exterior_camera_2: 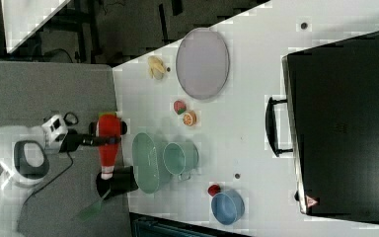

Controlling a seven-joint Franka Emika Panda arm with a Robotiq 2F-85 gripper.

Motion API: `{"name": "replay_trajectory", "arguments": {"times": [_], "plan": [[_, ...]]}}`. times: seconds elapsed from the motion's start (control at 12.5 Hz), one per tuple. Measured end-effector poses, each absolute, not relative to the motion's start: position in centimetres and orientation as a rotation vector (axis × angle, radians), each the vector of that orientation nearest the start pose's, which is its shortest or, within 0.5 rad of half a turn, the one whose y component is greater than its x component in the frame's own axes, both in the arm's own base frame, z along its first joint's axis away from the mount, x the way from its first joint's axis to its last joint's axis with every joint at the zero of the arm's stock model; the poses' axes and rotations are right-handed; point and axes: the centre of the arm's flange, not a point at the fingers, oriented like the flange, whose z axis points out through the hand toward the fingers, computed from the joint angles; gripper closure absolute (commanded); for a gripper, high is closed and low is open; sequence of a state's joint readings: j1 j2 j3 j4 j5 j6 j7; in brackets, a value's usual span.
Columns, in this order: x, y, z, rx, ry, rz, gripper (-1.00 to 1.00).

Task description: Pick ketchup from strainer and place it on the table

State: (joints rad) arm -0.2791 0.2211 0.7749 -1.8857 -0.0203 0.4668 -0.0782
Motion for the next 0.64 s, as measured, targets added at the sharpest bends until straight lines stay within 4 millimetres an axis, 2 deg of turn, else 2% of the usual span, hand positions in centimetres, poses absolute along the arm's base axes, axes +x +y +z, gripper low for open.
{"name": "replay_trajectory", "arguments": {"times": [0.16, 0.32, 0.48, 0.64], "plan": [[56.9, 19.2, 41.8, -3.015, 0.415, 0.111, -0.18], [59.6, 10.9, 41.1, -3.008, 0.514, 0.096, -0.18], [60.8, 2.2, 39.6, -3.000, 0.616, 0.092, -0.18], [60.5, -4.7, 37.5, -2.990, 0.705, 0.140, -0.18]]}}
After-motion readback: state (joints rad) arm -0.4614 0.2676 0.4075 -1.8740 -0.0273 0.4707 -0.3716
